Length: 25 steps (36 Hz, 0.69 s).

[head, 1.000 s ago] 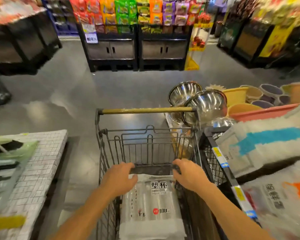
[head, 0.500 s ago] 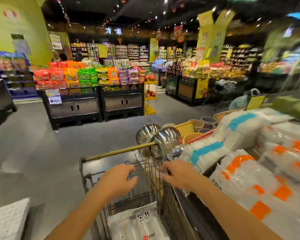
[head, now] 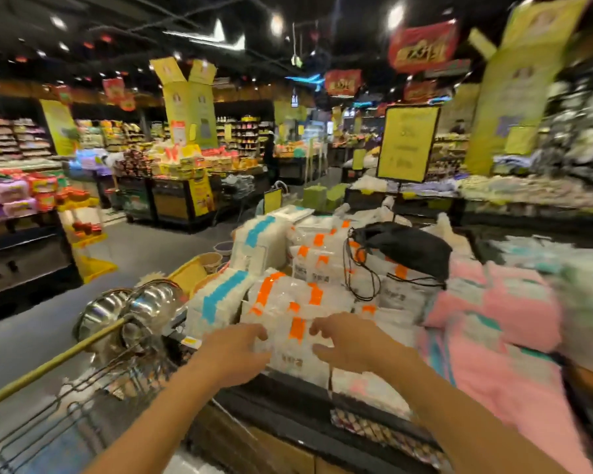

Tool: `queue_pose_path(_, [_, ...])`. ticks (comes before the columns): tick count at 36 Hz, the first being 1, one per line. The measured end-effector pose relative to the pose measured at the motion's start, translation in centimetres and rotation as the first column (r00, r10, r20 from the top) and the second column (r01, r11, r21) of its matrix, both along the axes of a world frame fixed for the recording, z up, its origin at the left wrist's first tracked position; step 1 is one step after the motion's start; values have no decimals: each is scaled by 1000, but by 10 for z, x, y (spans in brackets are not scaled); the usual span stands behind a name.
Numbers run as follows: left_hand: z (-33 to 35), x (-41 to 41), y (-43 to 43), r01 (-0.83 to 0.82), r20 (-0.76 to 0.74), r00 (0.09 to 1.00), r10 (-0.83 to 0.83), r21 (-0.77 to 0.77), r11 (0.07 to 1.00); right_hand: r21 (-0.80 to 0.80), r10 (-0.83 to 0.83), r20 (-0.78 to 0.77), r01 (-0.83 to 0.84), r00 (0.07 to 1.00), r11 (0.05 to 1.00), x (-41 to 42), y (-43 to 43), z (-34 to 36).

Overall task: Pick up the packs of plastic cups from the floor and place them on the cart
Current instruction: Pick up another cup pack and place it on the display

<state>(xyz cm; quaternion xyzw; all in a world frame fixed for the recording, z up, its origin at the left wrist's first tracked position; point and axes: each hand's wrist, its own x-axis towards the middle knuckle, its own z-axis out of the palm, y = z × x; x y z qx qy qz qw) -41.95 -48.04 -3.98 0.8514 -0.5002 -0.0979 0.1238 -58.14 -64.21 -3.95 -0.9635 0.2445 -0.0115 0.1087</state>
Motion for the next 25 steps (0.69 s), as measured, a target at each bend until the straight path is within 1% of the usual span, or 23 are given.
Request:
queue_pose_path(2, [3, -31, -23, 44, -23, 999, -45, -32, 998, -9, -77, -11, 77, 997, 997, -39, -12, 2])
queue_pose_path(6, [7, -96, -66, 172, -4, 985, -173, -49, 984, -23, -195, 1, 195, 981, 981, -127, -30, 5])
queue_pose_path(10, [10, -169, -105, 317, 16, 948, -316, -19, 948, -35, -320, 29, 321, 947, 947, -218, -43, 6])
queue_pose_path(13, [6, -230, -133, 404, 6, 915, -404, -34, 914, -57, -386, 17, 386, 923, 921, -290, -49, 6])
queue_pose_path(17, [3, -317, -164, 514, -9, 857, -515, -40, 857, -53, -473, -17, 472, 881, 880, -382, -53, 7])
queue_pose_path(21, [-9, -402, -189, 596, -29, 801, -598, -63, 801, -63, -571, 0, 570, 821, 820, -469, -45, -2])
queue_pose_path(25, [-14, -488, -204, 718, -49, 692, -720, -50, 694, -43, -678, -27, 677, 734, 735, -551, -37, -7])
